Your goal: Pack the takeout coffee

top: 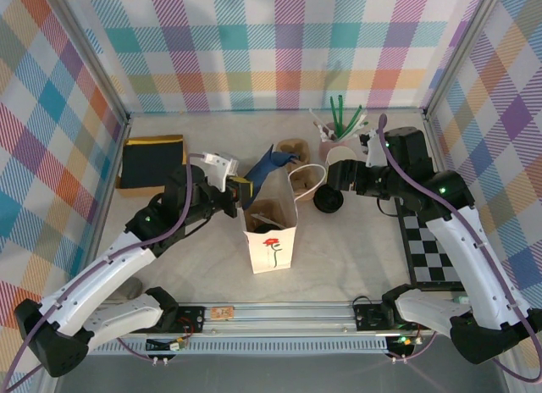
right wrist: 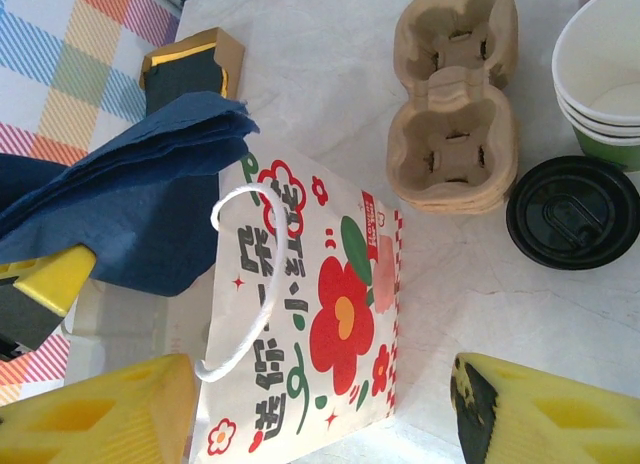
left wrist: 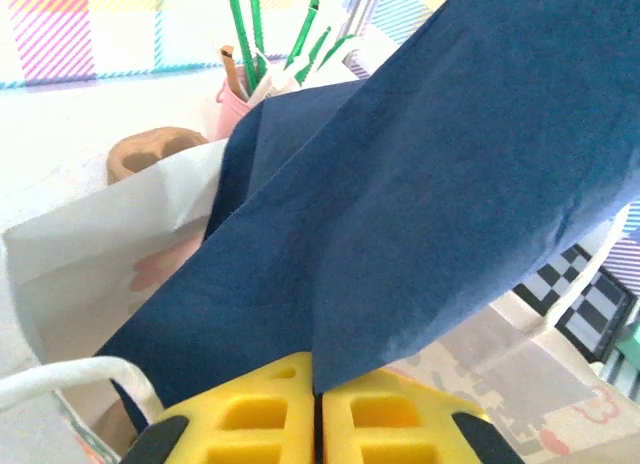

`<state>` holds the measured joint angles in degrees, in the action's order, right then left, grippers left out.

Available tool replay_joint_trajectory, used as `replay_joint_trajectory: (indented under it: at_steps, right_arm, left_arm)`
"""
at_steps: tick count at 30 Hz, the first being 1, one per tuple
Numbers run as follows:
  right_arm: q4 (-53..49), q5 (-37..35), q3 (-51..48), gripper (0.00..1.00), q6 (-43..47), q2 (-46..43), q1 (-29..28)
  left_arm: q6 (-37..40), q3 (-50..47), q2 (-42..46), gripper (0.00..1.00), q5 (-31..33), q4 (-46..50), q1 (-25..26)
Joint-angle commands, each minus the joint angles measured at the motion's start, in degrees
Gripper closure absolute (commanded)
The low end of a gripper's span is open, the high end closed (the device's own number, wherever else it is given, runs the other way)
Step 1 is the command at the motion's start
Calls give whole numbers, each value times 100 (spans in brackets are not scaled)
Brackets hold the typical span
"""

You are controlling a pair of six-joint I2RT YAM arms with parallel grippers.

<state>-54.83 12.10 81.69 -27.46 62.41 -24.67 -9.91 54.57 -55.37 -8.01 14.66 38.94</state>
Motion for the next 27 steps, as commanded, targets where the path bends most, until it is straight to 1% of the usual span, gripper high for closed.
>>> replay_joint_trajectory:
  at_steps: [1,2,4,11,25,27]
  right_arm:
    - [244,126,6,31,-54,-12,6]
    - [250,135,0,31,-49,-10,6]
    - [262,152,3,31,-63,7,6]
    - [298,238,59,32,-58,94,6]
    - [376,356,107,32,-96,243,6]
    - [384,363,99,32,-97,253,6]
  left_arm:
    - [-20,-42,203,77,184,-112,79]
    - [-20,-43,244,69,209,-102,77]
    - [-20,-51,318,65,273,-73,79]
    - [3,-34,426,58,432,38,74]
    - [42,95,510,57,521,78,79]
    - [55,158,536,54,512,278,74]
